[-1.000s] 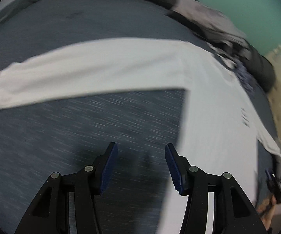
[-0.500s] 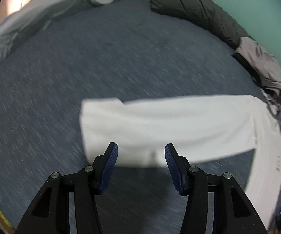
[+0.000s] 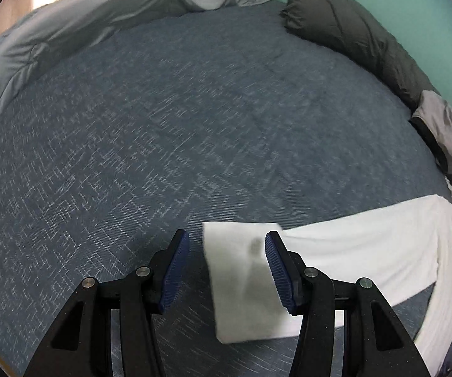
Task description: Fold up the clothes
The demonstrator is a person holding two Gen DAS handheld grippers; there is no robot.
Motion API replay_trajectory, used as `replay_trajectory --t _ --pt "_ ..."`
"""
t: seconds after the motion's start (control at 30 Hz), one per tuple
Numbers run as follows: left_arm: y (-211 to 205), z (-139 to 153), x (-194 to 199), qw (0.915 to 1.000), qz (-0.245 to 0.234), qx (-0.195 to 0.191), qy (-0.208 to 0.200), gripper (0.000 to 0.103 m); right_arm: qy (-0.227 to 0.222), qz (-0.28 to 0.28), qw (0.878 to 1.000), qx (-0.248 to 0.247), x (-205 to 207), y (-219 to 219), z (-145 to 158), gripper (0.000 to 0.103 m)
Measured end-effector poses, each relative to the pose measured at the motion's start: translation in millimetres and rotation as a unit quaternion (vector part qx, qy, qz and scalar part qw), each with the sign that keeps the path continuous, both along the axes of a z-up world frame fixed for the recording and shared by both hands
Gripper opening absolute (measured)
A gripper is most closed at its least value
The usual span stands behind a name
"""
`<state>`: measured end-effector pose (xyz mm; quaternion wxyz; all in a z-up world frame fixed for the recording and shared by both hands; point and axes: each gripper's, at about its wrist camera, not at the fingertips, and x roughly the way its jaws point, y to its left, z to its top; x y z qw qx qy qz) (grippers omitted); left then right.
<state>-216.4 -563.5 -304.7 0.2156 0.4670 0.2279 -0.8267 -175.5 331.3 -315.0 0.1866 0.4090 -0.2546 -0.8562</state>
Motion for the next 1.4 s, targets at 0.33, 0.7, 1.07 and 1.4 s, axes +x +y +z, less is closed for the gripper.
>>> replay_trajectory --t 0.33,0.7,1.07,1.4 --pt "-1 -18 -9 0.9997 -0.021 0.007 -0.006 0.022 0.008 0.020 1.000 0.006 -3 -15 0 0.023" --pt "-6 23 -3 0.9986 -0.001 -0.049 0.020 0.008 0.017 0.022 1.000 0.007 -2 -18 4 0.023" --pt "-19 8 10 0.9986 0.044 -0.025 0.012 0.016 0.020 0.035 0.999 0.012 -3 -25 4 0.023" --pt "0 0 51 0.9972 0.009 0.069 0.027 0.034 0.027 0.039 0.999 0.004 0 -27 9 0.023"
